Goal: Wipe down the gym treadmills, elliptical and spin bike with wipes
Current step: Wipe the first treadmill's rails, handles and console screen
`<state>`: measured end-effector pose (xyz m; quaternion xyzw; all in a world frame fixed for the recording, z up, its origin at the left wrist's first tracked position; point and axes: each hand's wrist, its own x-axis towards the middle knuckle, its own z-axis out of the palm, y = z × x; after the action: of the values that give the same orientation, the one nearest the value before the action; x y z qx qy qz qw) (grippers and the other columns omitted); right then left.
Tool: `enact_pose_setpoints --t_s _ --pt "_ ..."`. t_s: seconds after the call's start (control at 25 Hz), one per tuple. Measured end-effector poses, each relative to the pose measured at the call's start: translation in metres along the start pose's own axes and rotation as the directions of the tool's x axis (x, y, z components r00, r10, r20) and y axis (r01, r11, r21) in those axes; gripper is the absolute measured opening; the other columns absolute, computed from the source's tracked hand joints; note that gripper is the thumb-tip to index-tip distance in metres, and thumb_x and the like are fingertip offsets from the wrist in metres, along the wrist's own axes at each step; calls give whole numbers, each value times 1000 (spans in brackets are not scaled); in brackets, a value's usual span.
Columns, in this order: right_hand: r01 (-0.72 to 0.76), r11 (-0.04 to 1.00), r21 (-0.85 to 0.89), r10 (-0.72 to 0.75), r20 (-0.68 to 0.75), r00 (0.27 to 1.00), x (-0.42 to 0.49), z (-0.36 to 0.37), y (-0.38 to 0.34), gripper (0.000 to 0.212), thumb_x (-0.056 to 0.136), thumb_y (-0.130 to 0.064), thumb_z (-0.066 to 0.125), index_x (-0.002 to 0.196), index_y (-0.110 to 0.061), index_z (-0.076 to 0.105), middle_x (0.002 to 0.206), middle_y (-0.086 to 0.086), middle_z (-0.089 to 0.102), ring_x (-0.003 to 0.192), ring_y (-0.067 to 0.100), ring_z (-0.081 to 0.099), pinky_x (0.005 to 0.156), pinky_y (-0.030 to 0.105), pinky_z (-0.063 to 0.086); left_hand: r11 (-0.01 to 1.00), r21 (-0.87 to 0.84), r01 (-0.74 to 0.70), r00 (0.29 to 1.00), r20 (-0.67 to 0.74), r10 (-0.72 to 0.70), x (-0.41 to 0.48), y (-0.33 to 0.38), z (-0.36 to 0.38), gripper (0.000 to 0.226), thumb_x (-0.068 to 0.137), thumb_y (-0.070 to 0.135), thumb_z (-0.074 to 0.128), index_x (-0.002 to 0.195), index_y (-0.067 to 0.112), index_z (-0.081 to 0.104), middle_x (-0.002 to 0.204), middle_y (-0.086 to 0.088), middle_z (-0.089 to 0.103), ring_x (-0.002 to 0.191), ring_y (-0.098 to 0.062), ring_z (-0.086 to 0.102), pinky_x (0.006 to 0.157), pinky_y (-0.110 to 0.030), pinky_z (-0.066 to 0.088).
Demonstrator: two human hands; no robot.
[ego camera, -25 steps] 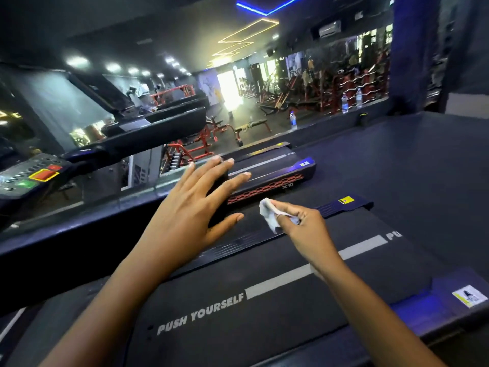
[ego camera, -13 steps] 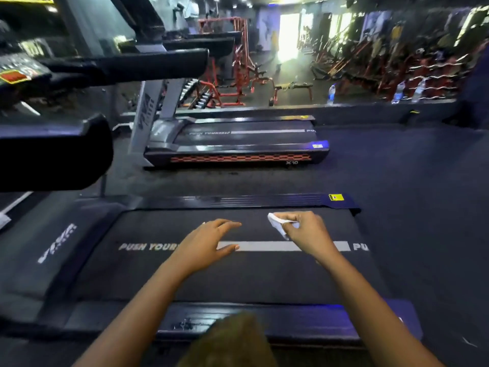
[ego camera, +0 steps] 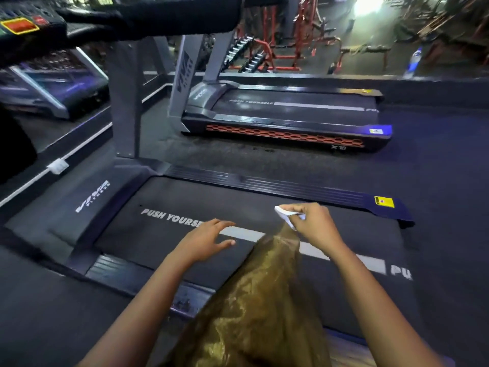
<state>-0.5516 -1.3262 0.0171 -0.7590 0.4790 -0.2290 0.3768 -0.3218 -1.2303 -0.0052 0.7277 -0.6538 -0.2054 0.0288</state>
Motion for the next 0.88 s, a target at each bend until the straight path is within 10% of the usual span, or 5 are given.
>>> enact_pose_setpoints --t_s 0.2,0.52,0.88 --pt "136 990 -20 -129 215 968 122 -25 -50 32 86 -1 52 108 -14 71 112 -1 68 72 -14 57 56 2 39 977 -121 176 983 -26 -180 61 -4 -72 51 94 40 55 140 24 42 141 0 46 129 -14 43 107 -28 33" --pt "306 944 121 -327 439 837 220 -71 -201 36 83 -3 51 106 -21 72 75 -10 68 67 -6 56 59 8 41 872 -256 417 853 -221 -473 28 27 -238 50 93 37 58 139 20 46 139 -4 49 128 -20 46 105 -26 32" --pt "537 756 374 -629 639 442 273 -35 -337 22 89 -25 59 90 -6 71 80 4 70 75 -3 58 60 12 37 541 -467 699 288 -509 -811 -55 8 -323 52 90 28 63 138 11 47 135 -12 53 126 -28 48 106 -34 33"
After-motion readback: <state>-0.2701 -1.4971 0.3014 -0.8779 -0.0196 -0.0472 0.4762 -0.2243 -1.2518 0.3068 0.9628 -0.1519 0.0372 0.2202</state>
